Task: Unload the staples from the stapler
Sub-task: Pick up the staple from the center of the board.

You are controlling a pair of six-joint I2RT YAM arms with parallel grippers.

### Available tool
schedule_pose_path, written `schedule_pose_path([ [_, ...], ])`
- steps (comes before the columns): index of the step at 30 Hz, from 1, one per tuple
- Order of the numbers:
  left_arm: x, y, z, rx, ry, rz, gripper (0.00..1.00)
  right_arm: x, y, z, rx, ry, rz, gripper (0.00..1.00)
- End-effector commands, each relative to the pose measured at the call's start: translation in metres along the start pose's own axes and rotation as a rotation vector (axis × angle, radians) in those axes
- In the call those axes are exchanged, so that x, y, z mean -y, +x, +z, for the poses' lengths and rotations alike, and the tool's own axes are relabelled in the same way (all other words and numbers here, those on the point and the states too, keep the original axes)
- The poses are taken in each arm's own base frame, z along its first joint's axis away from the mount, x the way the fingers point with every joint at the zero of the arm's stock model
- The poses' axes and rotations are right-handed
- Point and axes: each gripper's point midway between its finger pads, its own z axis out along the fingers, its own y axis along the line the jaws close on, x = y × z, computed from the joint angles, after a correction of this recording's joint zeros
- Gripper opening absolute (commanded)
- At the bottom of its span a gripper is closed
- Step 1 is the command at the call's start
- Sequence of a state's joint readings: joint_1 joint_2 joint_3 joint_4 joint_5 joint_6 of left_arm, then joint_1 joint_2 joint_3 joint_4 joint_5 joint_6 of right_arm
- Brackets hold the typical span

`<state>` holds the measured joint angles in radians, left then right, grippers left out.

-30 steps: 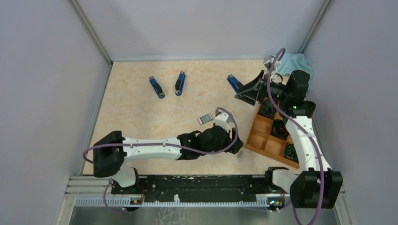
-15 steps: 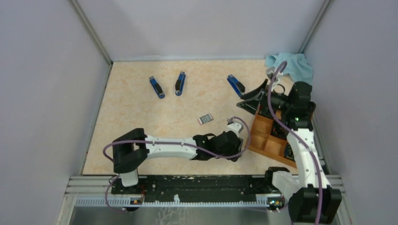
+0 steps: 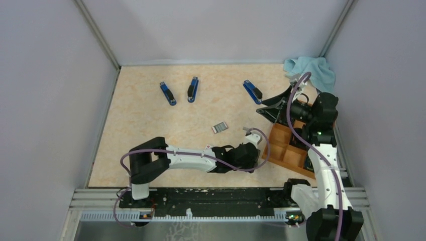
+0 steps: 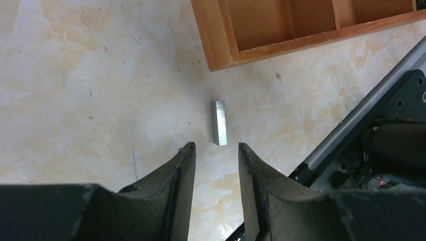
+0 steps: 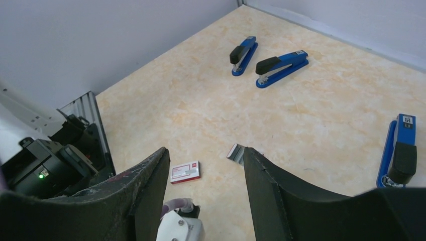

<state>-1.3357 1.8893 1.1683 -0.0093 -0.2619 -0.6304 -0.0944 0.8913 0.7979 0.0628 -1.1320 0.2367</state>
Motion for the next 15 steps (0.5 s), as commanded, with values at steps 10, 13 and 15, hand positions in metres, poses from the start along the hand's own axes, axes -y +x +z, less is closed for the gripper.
schedule_pose_path([
  [10,0.008,0.004,0.018,-0.001,-0.017,0.034,0.43,0.008,-0.005,0.001,0.005,0.014,-0.038,0.56],
  [13,0.010,0.006,0.020,-0.010,-0.032,0.040,0.43,0.008,-0.005,0.001,0.003,0.013,-0.037,0.56],
  [15,0.009,0.008,0.021,-0.011,-0.053,0.046,0.43,0.008,-0.005,0.001,0.004,0.012,-0.037,0.56],
])
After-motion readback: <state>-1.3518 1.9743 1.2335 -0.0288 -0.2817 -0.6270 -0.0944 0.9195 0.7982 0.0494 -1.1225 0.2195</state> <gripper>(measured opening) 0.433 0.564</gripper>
